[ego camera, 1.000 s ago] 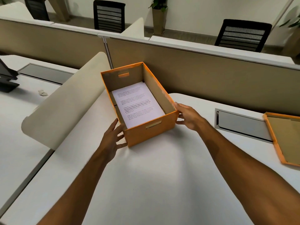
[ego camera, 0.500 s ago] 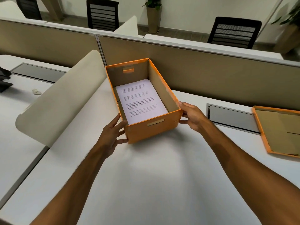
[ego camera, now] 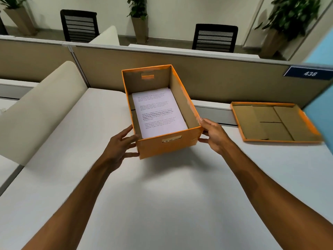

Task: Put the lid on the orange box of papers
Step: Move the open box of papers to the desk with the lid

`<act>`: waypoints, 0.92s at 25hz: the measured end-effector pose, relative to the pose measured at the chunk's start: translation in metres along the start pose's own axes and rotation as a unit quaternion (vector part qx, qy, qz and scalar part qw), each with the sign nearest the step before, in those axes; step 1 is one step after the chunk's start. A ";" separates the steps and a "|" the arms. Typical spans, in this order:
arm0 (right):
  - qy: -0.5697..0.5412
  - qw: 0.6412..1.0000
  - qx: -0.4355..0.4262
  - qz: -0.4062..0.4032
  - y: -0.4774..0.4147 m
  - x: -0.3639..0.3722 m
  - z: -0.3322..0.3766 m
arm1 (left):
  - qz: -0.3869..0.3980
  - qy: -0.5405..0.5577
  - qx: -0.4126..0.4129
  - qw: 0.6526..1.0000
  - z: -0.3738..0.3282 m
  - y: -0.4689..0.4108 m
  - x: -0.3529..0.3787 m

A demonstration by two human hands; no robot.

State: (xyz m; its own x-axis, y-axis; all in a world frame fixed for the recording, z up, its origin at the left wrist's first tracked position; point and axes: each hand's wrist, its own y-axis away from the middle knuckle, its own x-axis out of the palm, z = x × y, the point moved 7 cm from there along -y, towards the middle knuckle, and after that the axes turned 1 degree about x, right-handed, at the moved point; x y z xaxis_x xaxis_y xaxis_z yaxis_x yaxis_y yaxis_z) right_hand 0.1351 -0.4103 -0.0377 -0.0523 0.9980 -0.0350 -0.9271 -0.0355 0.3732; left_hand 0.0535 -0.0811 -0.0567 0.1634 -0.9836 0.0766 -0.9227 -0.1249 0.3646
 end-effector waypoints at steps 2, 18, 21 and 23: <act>-0.004 1.000 -0.005 -0.014 0.026 -0.032 -0.008 | 0.021 -0.017 0.001 1.000 0.007 0.012 0.025; -0.028 0.999 0.002 -0.034 0.209 -0.184 -0.110 | 0.110 -0.100 -0.004 0.989 0.089 0.148 0.146; -0.035 0.998 0.004 -0.044 0.229 -0.186 -0.127 | 0.115 -0.109 -0.001 0.987 0.099 0.166 0.145; -0.045 0.998 0.008 -0.048 0.240 -0.185 -0.137 | 0.117 -0.110 -0.001 0.987 0.105 0.174 0.142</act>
State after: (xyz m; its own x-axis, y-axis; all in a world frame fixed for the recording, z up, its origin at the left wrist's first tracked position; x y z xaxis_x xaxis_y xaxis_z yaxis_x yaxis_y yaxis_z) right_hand -0.1281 -0.6105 -0.0686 0.0704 0.9975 0.0117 -0.9198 0.0604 0.3878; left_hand -0.1204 -0.2564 -0.0799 -0.1332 -0.9901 -0.0443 -0.9254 0.1083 0.3632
